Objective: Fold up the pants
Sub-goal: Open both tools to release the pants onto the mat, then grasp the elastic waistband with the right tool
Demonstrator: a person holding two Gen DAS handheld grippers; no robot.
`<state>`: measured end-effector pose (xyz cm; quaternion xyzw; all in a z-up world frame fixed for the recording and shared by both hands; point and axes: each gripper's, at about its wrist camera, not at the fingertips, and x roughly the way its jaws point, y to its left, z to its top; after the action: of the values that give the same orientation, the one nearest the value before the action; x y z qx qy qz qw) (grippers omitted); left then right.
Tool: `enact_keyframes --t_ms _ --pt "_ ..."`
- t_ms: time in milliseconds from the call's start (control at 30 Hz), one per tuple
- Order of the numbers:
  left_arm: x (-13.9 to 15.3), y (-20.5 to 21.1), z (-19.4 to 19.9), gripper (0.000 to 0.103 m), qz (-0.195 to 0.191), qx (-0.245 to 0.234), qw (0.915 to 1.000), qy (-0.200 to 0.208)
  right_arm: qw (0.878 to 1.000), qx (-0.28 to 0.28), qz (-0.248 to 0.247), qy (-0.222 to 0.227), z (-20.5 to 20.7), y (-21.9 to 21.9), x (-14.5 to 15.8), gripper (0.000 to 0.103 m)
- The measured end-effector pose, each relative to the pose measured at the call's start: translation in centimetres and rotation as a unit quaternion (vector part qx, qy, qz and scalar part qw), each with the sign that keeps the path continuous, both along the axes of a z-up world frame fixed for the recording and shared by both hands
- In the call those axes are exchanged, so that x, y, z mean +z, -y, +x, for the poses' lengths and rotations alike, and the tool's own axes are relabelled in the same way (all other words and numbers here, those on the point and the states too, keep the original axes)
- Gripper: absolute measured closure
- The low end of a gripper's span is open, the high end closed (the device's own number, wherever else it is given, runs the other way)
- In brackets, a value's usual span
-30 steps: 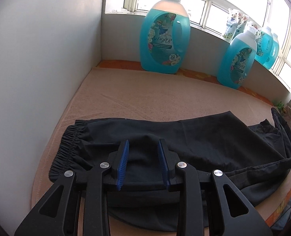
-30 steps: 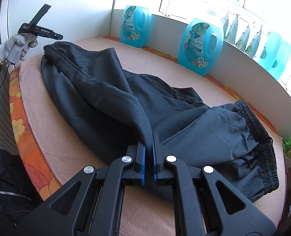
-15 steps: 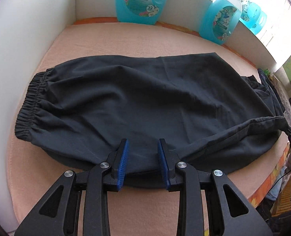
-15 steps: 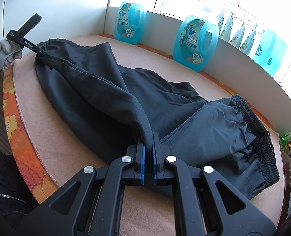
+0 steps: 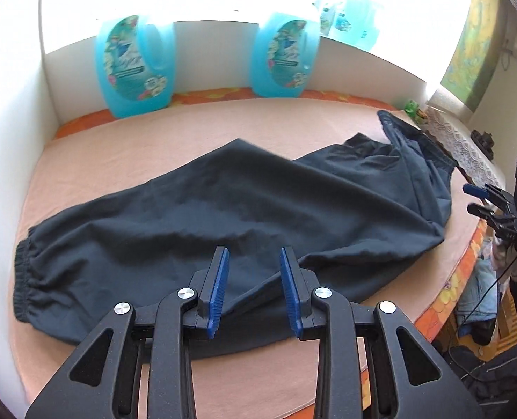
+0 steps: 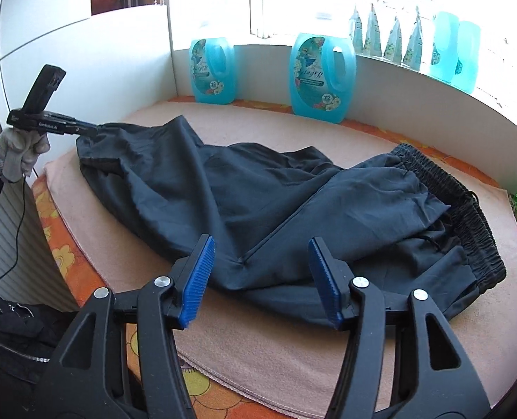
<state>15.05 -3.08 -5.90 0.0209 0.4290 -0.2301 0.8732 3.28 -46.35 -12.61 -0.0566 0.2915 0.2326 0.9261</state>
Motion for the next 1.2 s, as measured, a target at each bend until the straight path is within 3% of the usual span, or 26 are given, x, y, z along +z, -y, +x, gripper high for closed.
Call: enact_keyframes --t_ms 133,233,333,567,700,767,900,1000,1200 --pt "-0.3 6.2 1.3 0.074 -0.016 -0.064 0.9978 -0.003 0.996 -0.079 0.041 -0.021 4.2 5.0 1.3 0.045" --pt "-1.0 10.2 1.8 0.074 -0.019 -0.110 0.9936 -0.014 0.988 -0.110 0.093 -0.063 8.5 8.0 2.0 0.045" --pt "-1.7 13.4 2.0 0.074 -0.034 -0.139 0.9893 -0.028 0.980 -0.136 0.112 -0.095 12.3 9.1 2.3 0.045" --pt "-3.2 19.3 1.5 0.074 -0.053 -0.205 0.9761 -0.047 0.972 -0.175 0.056 -0.148 20.0 6.0 1.5 0.045" --pt "-4.5 21.3 1.1 0.074 -0.047 -0.232 0.9698 -0.057 0.959 -0.202 0.037 -0.198 24.3 4.0 0.1 0.045" --pt "-5.2 21.7 1.1 0.074 -0.045 -0.238 0.9681 -0.064 0.952 -0.229 0.008 -0.201 26.2 3.2 -0.6 0.045" --pt "-6.5 21.9 1.3 0.074 -0.042 -0.243 0.9658 -0.080 0.935 -0.258 0.007 -0.241 29.5 2.7 -2.3 0.045" --pt "-7.1 21.8 1.4 0.074 -0.044 -0.248 0.9640 -0.086 0.931 -0.275 -0.027 -0.240 30.9 2.1 -2.9 0.045" --pt "-8.2 21.6 1.9 0.074 -0.051 -0.243 0.9635 -0.100 0.919 -0.284 -0.045 -0.270 32.4 1.9 -4.6 0.045"
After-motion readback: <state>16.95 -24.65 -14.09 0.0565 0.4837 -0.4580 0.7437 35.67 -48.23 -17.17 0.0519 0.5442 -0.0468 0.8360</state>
